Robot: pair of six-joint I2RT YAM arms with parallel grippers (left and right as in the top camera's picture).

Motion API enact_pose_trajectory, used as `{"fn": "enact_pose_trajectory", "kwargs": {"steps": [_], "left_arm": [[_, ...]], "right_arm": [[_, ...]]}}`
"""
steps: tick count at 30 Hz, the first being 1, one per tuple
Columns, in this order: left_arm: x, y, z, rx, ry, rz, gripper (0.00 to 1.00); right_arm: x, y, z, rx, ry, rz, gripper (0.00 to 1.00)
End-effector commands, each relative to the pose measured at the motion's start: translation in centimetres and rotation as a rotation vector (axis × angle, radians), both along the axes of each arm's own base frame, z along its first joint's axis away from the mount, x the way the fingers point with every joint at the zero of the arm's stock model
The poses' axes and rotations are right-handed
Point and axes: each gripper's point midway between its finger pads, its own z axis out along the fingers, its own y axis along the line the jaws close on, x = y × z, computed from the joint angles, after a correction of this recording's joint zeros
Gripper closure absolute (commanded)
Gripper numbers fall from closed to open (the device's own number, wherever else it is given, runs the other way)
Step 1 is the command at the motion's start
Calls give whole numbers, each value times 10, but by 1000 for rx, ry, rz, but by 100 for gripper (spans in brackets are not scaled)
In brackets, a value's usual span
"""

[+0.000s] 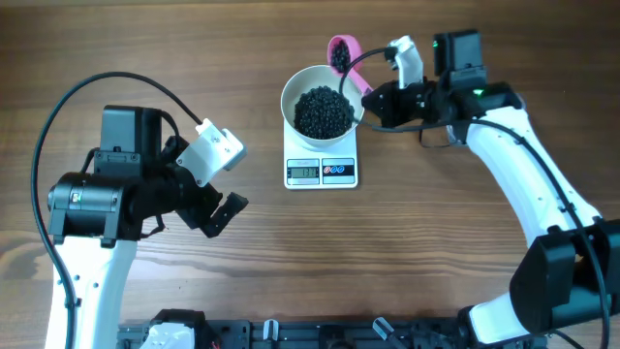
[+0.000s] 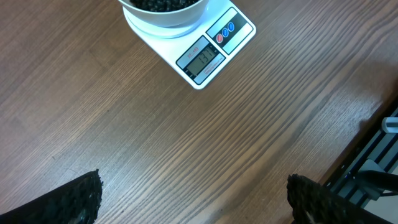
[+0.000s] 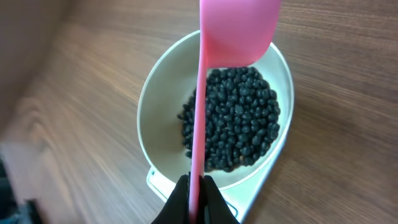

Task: Scoop item into bowl and weigh 150g on scale
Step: 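Lift the filled scoop and carry it left over the white bowl, then tilt the scoop over the bowl to pour a small amount of beans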

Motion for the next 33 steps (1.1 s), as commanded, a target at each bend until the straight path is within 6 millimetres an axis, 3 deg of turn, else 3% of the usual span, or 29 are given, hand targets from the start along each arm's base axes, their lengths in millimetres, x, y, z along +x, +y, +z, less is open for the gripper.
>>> {"fn": "enact_pose_trajectory", "kwargs": {"steps": [1, 11, 33], "left_arm": [[-1, -2, 5, -23, -12, 1, 0], [-1, -2, 5, -23, -12, 1, 0], [-1, -2, 5, -23, -12, 1, 0]], "right_arm": [[-3, 0, 2, -112, -77, 17, 96], [-9, -5, 7, -266, -132, -26, 96], [-24, 2, 15, -268, -117, -23, 96]]}}
